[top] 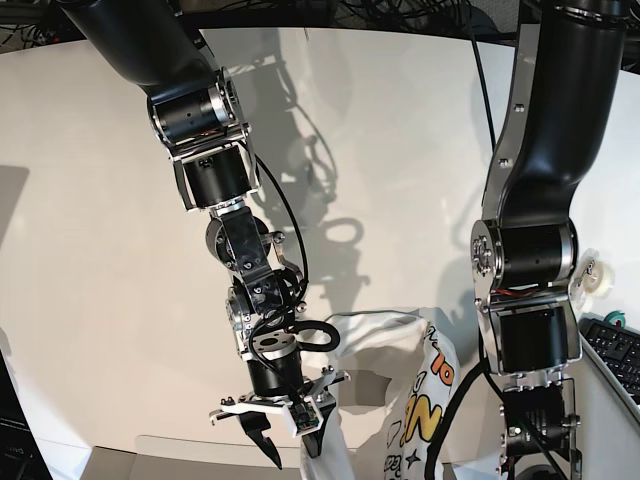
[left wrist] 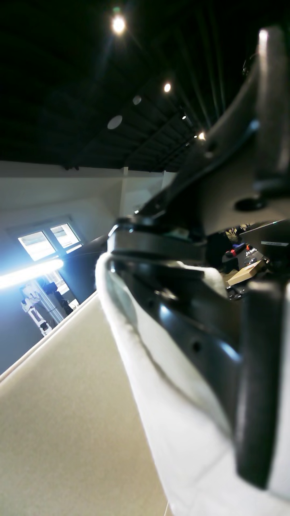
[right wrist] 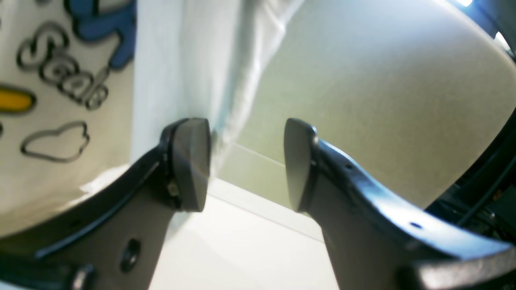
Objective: Layout the t-shirt on the table in an organized manner, then fold the t-shirt properly
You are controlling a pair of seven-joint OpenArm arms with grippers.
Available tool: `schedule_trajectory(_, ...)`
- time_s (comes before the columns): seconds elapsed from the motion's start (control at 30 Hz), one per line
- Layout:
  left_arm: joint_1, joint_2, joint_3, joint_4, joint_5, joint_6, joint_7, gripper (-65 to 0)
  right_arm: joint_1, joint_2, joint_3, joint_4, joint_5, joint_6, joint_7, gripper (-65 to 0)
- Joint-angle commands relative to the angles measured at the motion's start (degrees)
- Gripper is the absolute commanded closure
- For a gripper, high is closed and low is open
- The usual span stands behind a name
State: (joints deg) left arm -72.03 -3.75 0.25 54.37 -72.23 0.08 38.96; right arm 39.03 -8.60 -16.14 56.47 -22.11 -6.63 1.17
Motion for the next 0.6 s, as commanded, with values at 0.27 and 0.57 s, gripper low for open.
schedule_trajectory(0.27, -3.0, -0.2, -0.2, 1.2, -2.9, -0.8, -1.0, -0.2, 5.0, -0.4, 0.2, -1.0, 0.3, -0.6, 1.6, -29.8)
schedule_trajectory(0.57, -3.0, -1.0, -0.2, 0.9, -4.5, -0.8, -1.0, -0.2, 5.9, -0.4, 0.2, -3.3, 0.4, -0.3, 1.7, -29.8)
